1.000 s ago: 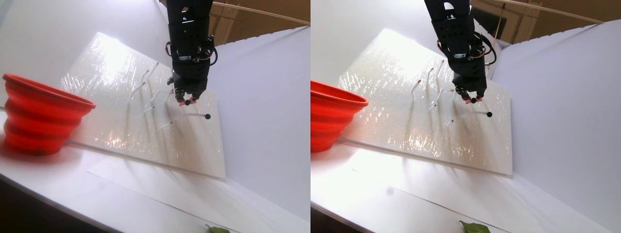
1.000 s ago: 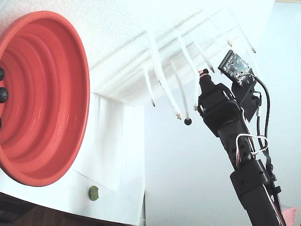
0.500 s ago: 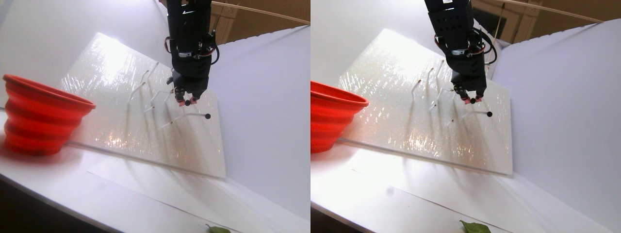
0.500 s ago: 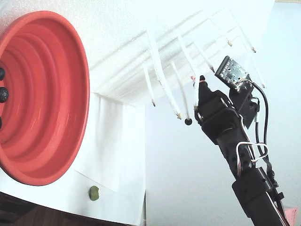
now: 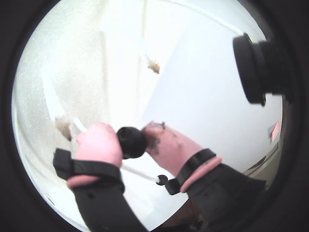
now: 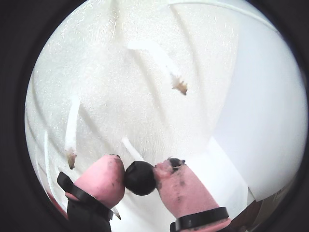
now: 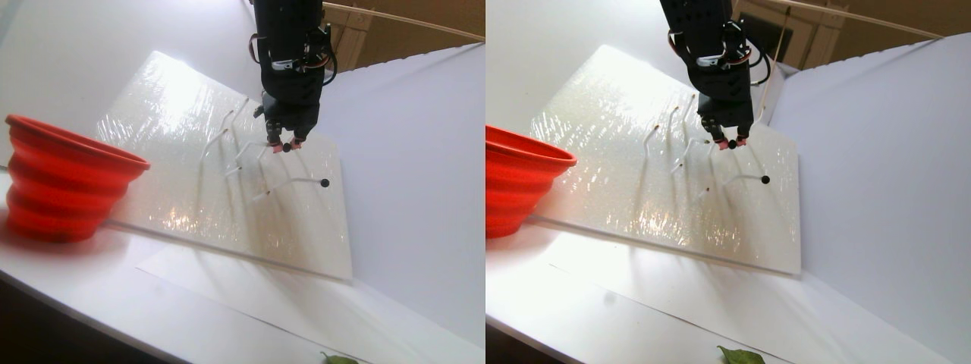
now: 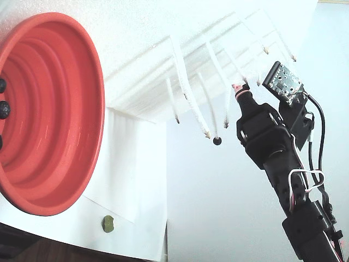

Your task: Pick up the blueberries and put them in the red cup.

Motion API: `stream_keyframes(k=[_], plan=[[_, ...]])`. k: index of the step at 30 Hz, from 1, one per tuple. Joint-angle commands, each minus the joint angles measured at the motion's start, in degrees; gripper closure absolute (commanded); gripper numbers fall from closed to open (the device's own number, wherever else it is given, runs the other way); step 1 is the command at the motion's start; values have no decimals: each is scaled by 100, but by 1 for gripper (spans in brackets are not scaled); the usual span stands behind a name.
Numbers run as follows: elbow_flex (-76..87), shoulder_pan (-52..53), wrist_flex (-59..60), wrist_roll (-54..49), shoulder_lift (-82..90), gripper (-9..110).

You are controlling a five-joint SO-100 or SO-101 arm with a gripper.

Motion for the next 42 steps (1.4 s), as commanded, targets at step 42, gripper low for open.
stream_keyframes(k=[42], plan=[[2681, -967, 229, 387, 3665, 90]])
